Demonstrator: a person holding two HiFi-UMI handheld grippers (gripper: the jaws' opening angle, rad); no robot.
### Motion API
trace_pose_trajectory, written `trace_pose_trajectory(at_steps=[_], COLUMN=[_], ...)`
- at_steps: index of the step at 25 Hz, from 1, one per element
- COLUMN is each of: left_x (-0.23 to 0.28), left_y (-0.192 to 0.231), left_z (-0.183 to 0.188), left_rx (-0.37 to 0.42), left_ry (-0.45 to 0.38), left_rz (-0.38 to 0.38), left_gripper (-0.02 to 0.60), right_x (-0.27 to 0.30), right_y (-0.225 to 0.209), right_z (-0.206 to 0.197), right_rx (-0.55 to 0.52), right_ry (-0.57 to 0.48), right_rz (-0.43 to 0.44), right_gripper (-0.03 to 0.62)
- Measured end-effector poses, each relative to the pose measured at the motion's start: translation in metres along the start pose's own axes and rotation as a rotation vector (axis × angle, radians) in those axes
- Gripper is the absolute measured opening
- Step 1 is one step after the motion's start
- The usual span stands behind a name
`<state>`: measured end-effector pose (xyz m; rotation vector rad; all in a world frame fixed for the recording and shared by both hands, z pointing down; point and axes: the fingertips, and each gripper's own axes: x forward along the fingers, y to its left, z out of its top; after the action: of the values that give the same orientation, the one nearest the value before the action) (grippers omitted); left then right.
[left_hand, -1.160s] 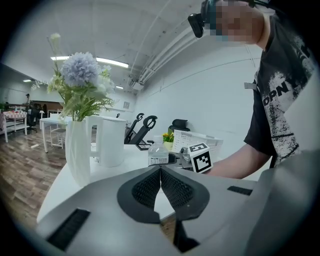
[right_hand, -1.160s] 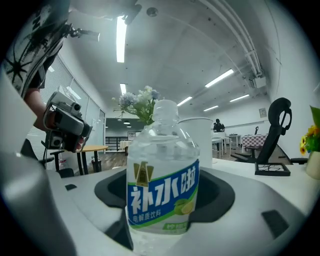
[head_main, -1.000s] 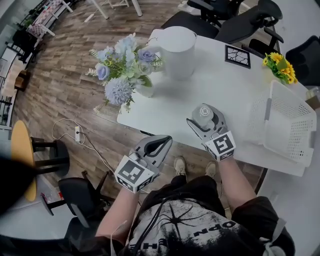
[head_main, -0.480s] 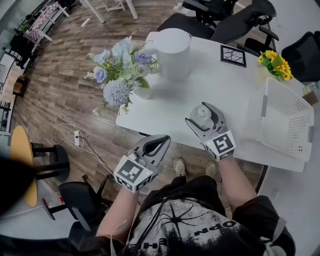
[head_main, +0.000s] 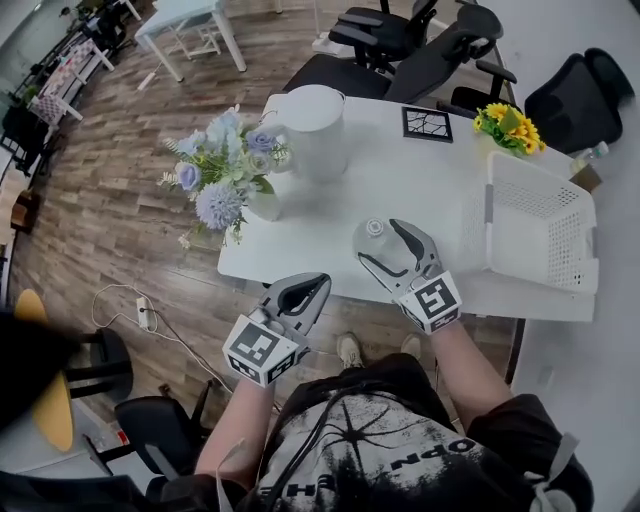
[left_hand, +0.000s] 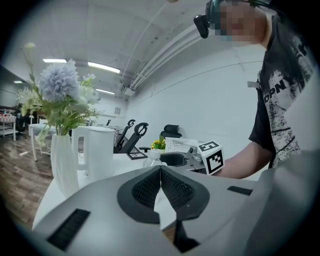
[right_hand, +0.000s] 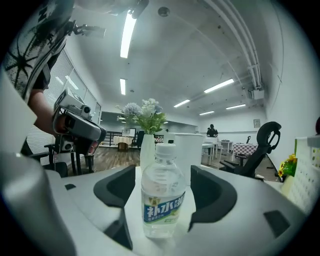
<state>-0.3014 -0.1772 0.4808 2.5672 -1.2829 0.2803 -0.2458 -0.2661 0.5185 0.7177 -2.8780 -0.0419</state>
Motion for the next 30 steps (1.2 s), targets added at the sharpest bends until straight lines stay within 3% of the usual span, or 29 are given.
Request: trace_pose_trajectory(at_steps=[8, 15, 17, 19, 21, 24, 30], left_x=[0.012, 0.029, 0.035, 0.042, 0.048, 0.055, 0.080], left_y=[-0.022, -0.048, -0.056, -0.064, -0.073, -0.086, -0.110], left_z=[0.022, 0.032, 0.035, 0.038, 0.043, 0.052, 0.064], left_rx=[0.043, 0.063, 0.068, 0.071, 0.074, 0.072, 0.068], left_ry=[-0.040, -0.064, -0.069, -0.073, -0.078, -0.089, -0.107], left_rz=[-0.076, -0.143, -0.152, -0.158, -0.161, -0.160, -0.157], left_gripper=[0.011, 0.011, 0.011, 0.011, 0.011, 0.011, 0.011], right_x=[-0.052, -0.097, -0.110, -0.124, -0.137, -0.154, -0.182], right_y=[0.002, 0.005, 0.002, -0.002, -0.005, -0.006, -0.020], right_z=[0.016, 0.040, 0.049, 0.056, 0.062, 0.069, 0.074], right_rx=[-0.039, 0.071, 0.090, 0.096, 0.102, 0.104, 0.098], right_ry=[0.065, 0.016, -0.011, -0.031, -0.037, -0.033, -0.025], right_rz=[-0.063, -0.035, -0.039, -0.051, -0.055, -0.029, 0.023], right_gripper=[0.330, 0.322, 0.265, 0.137, 0.066, 0.031, 0.023])
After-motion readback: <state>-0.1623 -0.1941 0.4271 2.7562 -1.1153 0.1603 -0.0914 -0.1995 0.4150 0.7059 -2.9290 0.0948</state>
